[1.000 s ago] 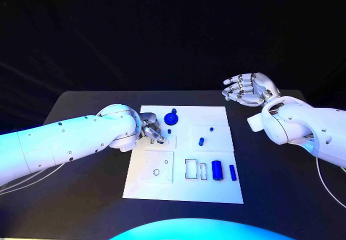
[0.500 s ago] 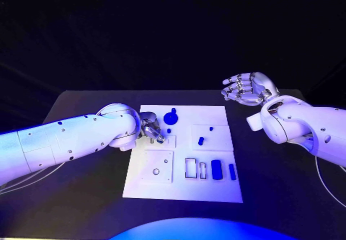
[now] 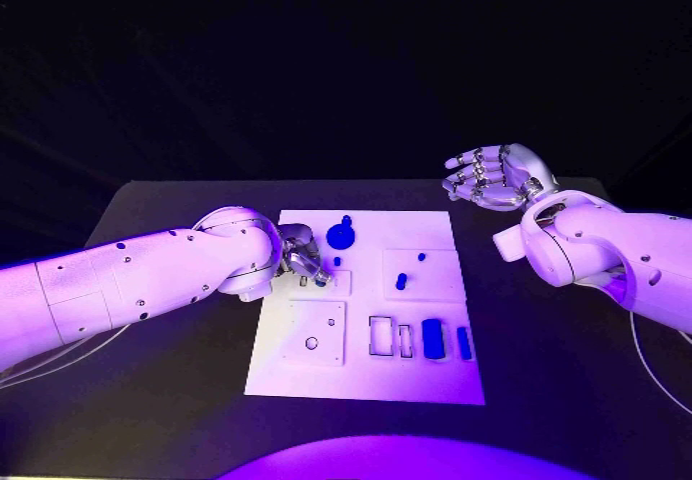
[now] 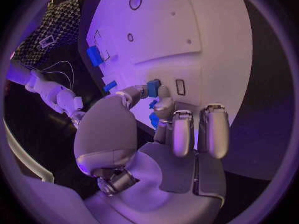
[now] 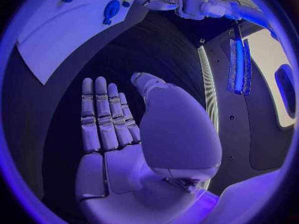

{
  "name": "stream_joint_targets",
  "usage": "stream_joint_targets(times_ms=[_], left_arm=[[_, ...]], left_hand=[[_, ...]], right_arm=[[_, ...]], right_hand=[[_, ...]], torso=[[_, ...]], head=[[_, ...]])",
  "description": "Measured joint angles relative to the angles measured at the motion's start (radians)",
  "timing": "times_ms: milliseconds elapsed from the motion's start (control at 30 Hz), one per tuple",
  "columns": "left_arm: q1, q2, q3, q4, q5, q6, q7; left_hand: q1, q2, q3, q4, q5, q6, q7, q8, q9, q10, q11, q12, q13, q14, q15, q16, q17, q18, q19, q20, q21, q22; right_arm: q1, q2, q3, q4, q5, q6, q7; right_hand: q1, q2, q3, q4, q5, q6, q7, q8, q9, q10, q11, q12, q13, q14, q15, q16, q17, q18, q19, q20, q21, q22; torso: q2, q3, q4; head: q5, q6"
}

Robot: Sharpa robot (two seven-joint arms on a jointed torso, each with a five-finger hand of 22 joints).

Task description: Assemble the parts on the task board

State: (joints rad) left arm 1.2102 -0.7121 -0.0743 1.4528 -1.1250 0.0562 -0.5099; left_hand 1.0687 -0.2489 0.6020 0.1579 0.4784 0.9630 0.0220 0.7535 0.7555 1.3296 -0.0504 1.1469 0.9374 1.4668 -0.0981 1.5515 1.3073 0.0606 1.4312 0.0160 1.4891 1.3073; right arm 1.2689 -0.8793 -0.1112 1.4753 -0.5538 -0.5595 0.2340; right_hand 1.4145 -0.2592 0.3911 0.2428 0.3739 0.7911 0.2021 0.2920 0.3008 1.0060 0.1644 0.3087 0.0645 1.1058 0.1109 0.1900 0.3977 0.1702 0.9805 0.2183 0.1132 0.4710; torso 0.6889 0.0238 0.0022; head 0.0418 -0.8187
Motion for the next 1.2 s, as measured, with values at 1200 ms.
stream_joint_targets(times_ms=[1200], left_arm=[[-0.001,-0.004,-0.001,-0.009,-0.012,0.013,0.001]], left_hand=[[0.001,0.009,-0.16,0.127,-0.093,0.033,-0.022,-0.017,-0.004,0.002,-0.005,0.0,0.015,0.0,0.0,0.0,0.0,0.0,0.004,-0.004,0.0,0.001]], right_arm=[[0.0,-0.004,0.0,0.005,0.0,-0.002,0.001]], right_hand=[[-0.013,0.005,-0.009,-0.003,-0.031,0.0,0.0,-0.006,-0.007,0.0,0.0,-0.008,0.0,-0.004,0.004,-0.019,-0.008,0.0,0.0,0.0,-0.008,-0.017]], torso=[[0.002,0.0001,0.0002]], head=[[-0.002,0.0]])
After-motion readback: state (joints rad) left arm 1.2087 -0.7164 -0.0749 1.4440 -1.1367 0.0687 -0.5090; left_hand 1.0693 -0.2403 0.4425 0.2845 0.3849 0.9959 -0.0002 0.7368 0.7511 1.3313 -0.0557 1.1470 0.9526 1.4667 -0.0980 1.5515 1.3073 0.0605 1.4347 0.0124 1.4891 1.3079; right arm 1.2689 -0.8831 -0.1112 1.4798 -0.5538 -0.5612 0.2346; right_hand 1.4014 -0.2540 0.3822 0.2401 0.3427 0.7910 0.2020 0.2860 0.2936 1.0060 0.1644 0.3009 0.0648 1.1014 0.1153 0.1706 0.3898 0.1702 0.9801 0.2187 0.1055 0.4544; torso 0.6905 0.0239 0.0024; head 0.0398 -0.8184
